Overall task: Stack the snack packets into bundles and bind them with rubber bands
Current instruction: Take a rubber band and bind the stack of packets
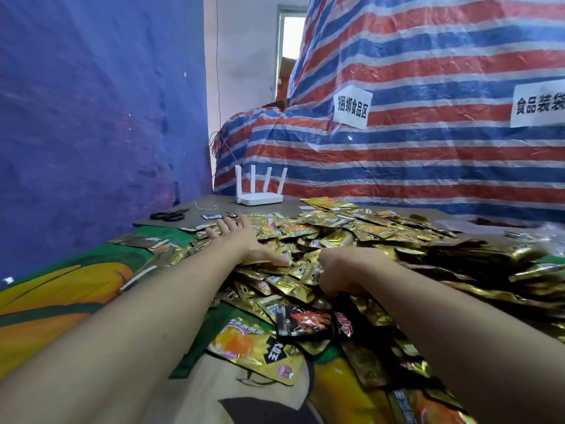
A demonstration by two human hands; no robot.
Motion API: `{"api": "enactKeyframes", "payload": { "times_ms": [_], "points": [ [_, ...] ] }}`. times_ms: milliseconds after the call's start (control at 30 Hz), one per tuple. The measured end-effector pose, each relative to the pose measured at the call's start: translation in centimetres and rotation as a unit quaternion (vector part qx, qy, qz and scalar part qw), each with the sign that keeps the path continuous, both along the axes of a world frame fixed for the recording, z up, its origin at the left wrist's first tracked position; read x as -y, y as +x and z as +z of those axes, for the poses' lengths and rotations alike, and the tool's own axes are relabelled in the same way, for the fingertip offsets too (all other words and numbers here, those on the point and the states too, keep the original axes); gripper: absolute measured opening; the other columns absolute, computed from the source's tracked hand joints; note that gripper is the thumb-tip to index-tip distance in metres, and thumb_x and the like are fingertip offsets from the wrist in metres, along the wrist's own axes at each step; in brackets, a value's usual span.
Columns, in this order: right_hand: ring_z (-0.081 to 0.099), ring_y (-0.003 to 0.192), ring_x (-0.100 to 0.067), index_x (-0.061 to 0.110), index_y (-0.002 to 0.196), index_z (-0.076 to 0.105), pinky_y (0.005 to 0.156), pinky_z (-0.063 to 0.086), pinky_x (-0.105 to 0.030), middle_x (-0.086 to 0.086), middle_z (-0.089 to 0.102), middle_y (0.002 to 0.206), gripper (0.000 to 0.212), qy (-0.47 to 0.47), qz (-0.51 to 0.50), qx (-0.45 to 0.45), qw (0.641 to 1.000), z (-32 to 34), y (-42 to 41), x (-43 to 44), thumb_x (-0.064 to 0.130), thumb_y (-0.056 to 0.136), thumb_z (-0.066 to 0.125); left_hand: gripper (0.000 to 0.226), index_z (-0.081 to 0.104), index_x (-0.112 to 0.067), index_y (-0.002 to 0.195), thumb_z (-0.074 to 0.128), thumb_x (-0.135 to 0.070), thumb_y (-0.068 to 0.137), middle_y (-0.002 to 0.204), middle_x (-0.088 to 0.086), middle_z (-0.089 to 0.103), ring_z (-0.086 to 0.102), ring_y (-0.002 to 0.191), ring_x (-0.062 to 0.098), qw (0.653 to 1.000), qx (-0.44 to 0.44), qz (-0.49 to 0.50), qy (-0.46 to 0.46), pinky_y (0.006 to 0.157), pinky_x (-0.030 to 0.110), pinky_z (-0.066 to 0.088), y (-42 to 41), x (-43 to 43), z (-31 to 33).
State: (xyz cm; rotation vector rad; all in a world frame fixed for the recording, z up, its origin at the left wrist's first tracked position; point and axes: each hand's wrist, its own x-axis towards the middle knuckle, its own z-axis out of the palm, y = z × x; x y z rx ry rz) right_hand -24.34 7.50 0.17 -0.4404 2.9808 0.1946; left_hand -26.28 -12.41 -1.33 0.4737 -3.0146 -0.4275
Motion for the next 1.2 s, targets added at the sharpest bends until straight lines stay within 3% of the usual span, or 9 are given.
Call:
{"api": "enactKeyframes", "payload": {
  "times_ms": [133, 233, 333, 467, 533, 767, 900, 1033, 1200],
  "points": [
    [0.057, 0.085, -0.022, 0.013, 0.085, 0.046, 0.083, 0.056, -0.04, 0.001, 0.05, 0.082, 0.007, 0.013, 0.025, -0.042, 0.999, -0.8, 0.0, 0.6, 0.015, 0.087, 0.052, 0.143, -0.002, -0.015, 0.162, 0.075, -0.08, 0.06, 0.169, 0.015, 0.003, 0.015, 0.153, 0.038, 0.997, 0.032, -0.055, 0.032, 0.122, 0.054, 0.024, -1.1, 0.6, -0.5],
    [0.061, 0.1, -0.032, 0.011, 0.092, 0.053, 0.093, 0.055, -0.052, -0.006, 0.057, 0.095, 0.008, -0.017, 0.016, -0.061, 0.998, -1.3, 0.3, 1.4, 0.015, 0.086, 0.056, 0.098, 0.032, -0.013, 0.153, 0.079, -0.053, 0.076, 0.15, 0.015, 0.041, 0.051, 0.123, 0.032, 0.997, 0.005, -0.078, -0.005, 0.088, 0.04, 0.054, -0.9, 0.2, 0.3],
    [0.059, 0.108, -0.034, 0.015, 0.104, 0.048, 0.093, 0.055, -0.053, -0.007, 0.051, 0.097, 0.019, -0.05, 0.02, -0.097, 0.994, -1.6, 0.8, 1.9, 0.018, 0.088, 0.058, 0.052, 0.049, -0.008, 0.13, 0.067, -0.018, 0.082, 0.129, 0.014, 0.056, 0.052, 0.099, 0.027, 0.996, -0.048, -0.065, -0.042, 0.073, 0.034, 0.046, 0.0, -0.6, 0.9],
    [0.052, 0.087, -0.029, 0.013, 0.096, 0.041, 0.082, 0.055, -0.044, -0.001, 0.04, 0.078, 0.016, -0.122, 0.015, -0.136, 0.983, -1.4, 1.2, 2.1, 0.012, 0.089, 0.056, 0.029, 0.056, -0.009, 0.116, 0.056, -0.012, 0.087, 0.125, 0.014, 0.058, 0.056, 0.113, 0.033, 0.993, -0.09, -0.035, -0.073, 0.09, 0.038, 0.048, 1.3, -1.7, 0.1],
    [0.052, 0.079, -0.028, 0.011, 0.086, 0.046, 0.073, 0.049, -0.039, -0.004, 0.047, 0.078, 0.01, -0.177, 0.003, -0.138, 0.974, -1.1, 1.4, 1.9, 0.007, 0.087, 0.055, 0.008, 0.055, -0.009, 0.095, 0.055, -0.007, 0.087, 0.112, 0.012, 0.059, 0.056, 0.098, 0.03, 0.993, -0.087, -0.049, -0.069, 0.079, 0.035, 0.046, 2.0, -1.9, 0.1],
    [0.058, 0.066, -0.022, 0.008, 0.082, 0.06, 0.052, 0.043, -0.026, -0.01, 0.063, 0.08, 0.014, -0.39, 0.005, -0.087, 0.917, 0.0, 2.7, 0.8, -0.004, 0.082, 0.052, 0.023, 0.068, -0.004, 0.104, 0.053, -0.001, 0.087, 0.102, 0.02, 0.065, 0.061, 0.093, 0.033, 0.989, -0.132, -0.052, 0.046, 0.063, 0.031, 0.042, 5.8, -1.7, 1.6],
    [0.062, 0.068, -0.024, 0.015, 0.093, 0.054, 0.049, 0.05, -0.031, -0.009, 0.062, 0.086, 0.017, -0.552, 0.016, -0.075, 0.83, 0.3, 4.5, 0.7, -0.001, 0.088, 0.052, 0.02, 0.057, -0.012, 0.073, 0.057, -0.01, 0.093, 0.076, 0.007, 0.061, 0.057, 0.077, 0.028, 0.962, -0.223, -0.034, 0.156, 0.06, 0.03, 0.037, 8.1, -1.0, 2.7],
    [0.066, 0.102, -0.039, 0.013, 0.104, 0.053, 0.079, 0.059, -0.058, -0.021, 0.064, 0.109, 0.025, -0.673, 0.001, -0.032, 0.739, 0.5, 7.3, 0.9, -0.007, 0.088, 0.051, 0.024, 0.048, -0.014, 0.071, 0.051, -0.007, 0.094, 0.065, 0.003, 0.048, 0.047, 0.063, 0.025, 0.908, -0.302, 0.012, 0.29, 0.05, 0.027, 0.032, 10.0, -1.0, 3.0],
    [0.064, 0.106, -0.042, 0.017, 0.095, 0.056, 0.084, 0.054, -0.049, -0.012, 0.062, 0.097, 0.034, -0.739, -0.033, -0.007, 0.672, 0.5, 10.2, 1.0, -0.014, 0.083, 0.045, 0.008, 0.053, -0.01, 0.082, 0.057, -0.005, 0.087, 0.078, 0.011, 0.053, 0.053, 0.075, 0.027, 0.837, -0.327, 0.024, 0.437, 0.07, 0.036, 0.041, 12.0, -2.4, 2.4]
  ]
}}
